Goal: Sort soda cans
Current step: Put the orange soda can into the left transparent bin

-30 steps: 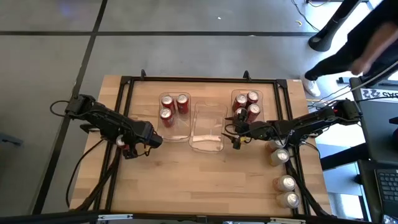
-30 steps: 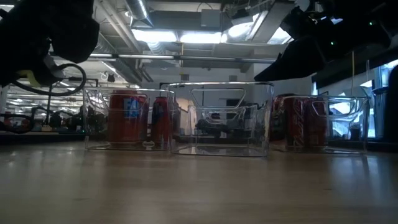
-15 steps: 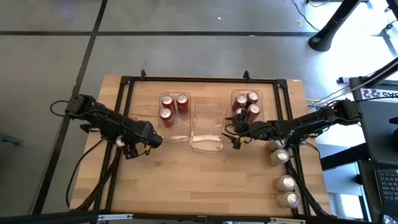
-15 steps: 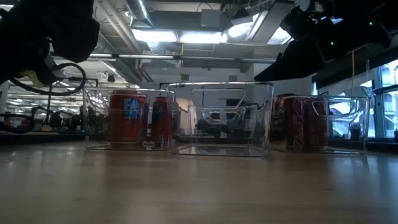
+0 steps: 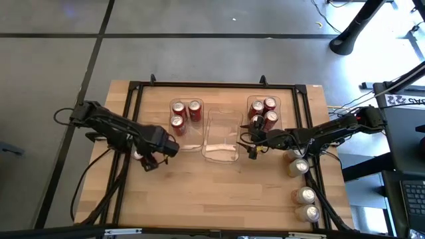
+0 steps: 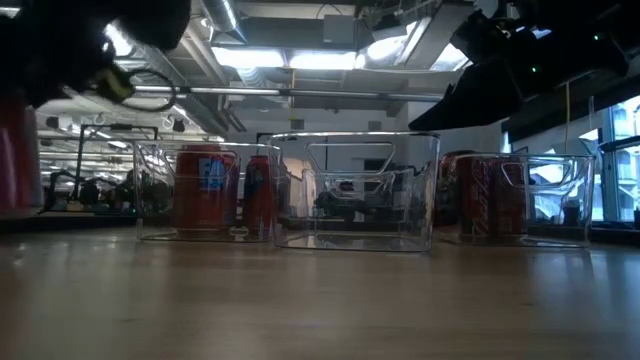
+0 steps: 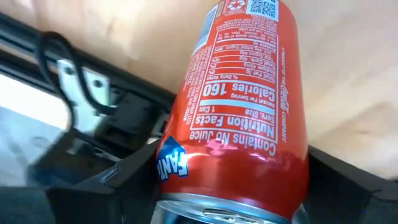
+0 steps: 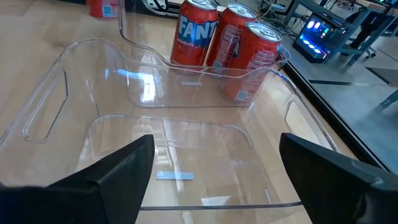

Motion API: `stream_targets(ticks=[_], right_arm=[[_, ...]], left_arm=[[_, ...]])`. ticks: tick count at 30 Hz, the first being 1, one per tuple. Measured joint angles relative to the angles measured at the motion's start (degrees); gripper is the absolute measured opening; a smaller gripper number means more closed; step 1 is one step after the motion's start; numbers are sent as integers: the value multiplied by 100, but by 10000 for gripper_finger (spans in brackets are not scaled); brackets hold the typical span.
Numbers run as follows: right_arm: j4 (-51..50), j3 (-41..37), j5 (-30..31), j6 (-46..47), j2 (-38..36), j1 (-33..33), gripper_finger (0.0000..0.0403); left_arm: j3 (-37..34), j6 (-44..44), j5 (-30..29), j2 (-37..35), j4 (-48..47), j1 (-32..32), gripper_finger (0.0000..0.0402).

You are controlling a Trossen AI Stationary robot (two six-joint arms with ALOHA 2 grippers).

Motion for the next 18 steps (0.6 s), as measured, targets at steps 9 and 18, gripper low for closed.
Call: stream_targets(ticks=[9, 18], right_arm=[[0, 0, 0, 2, 0, 2, 347], [-46, 0, 0, 2, 0, 2, 347]], left_arm=[[1194, -457, 392, 0, -20, 402, 298], [2131, -272, 462, 0, -29, 906, 298]])
